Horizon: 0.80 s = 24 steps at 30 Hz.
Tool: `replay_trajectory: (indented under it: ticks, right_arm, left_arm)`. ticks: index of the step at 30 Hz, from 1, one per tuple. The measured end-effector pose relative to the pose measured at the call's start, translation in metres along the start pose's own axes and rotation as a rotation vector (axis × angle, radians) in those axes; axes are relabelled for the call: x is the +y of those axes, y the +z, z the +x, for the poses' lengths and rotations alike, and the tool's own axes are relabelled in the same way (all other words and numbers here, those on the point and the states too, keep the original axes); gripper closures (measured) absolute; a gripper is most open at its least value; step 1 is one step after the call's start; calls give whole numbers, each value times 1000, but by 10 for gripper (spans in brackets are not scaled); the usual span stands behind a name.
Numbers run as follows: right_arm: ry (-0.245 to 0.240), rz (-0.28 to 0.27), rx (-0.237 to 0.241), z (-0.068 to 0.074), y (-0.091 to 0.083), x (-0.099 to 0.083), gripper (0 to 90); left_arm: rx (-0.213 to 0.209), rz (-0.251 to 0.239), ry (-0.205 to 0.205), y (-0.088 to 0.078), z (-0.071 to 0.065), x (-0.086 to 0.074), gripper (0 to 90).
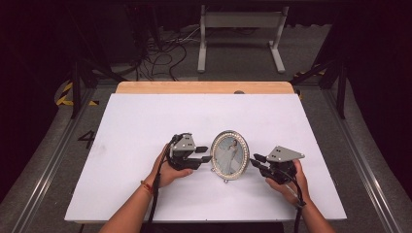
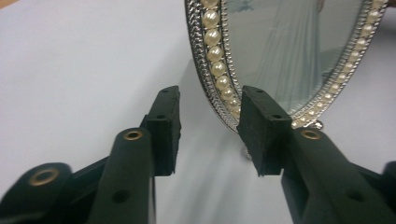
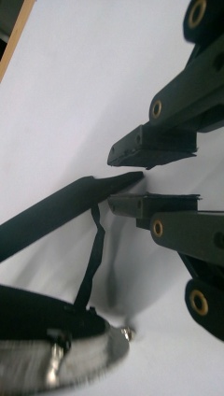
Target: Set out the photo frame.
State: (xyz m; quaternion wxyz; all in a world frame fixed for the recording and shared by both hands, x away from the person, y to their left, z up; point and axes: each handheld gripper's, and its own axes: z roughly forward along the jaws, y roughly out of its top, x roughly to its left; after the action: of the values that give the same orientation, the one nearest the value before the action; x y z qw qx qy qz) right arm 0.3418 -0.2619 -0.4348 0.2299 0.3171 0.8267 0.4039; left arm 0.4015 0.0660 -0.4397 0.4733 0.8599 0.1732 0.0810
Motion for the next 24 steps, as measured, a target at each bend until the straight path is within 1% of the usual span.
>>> replay_trajectory:
  ticks: [1, 5, 8, 11, 12, 13, 14, 15, 17, 19, 20, 21, 22, 23, 24]
  right_arm:
    - [-2, 1, 10, 2, -6, 0, 782]
    - [-8, -18, 51, 7, -19, 2, 800]
    - [-12, -26, 84, 14, -26, 4, 771]
    - [-23, -34, 104, 21, -30, 6, 728]
    - [-21, -36, 111, 22, -31, 7, 713]
    - [-22, -39, 128, 24, -32, 8, 695]
    - [-20, -42, 126, 26, -33, 8, 672]
    - [-15, -45, 126, 27, -33, 9, 669]
    - [0, -53, 124, 29, -32, 10, 655]
    - [23, -64, 139, 30, -31, 11, 645]
    - [25, -65, 134, 30, -30, 12, 635]
    - [30, -70, 132, 30, -30, 12, 636]
    - [30, -70, 132, 30, -30, 12, 636]
    - [31, -72, 140, 30, -30, 13, 634]
    - [19, -65, 141, 31, -31, 13, 626]
  left_arm:
    - [-13, -7, -8, 2, 1, 0, 544]
    - [-36, -10, -6, 5, 1, 1, 501]
    - [-30, -8, -2, 6, 1, 2, 479]
    - [-24, -13, -11, 9, 3, 4, 471]
    - [-28, -6, -6, 10, 3, 4, 470]
    - [-29, -5, -8, 11, 3, 4, 470]
    - [-33, -6, -4, 12, 4, 4, 470]
    - [-37, -8, -2, 13, 4, 4, 471]
    - [-49, -18, -13, 13, 6, 5, 466]
    - [-55, -22, -20, 14, 8, 5, 455]
    - [-55, -22, -20, 14, 8, 5, 446]
    - [-70, -18, -20, 16, 8, 5, 440]
    - [-70, -18, -20, 16, 8, 5, 433]
    - [-77, -15, -21, 18, 8, 4, 433]
    - [-81, -19, -22, 18, 7, 5, 426]
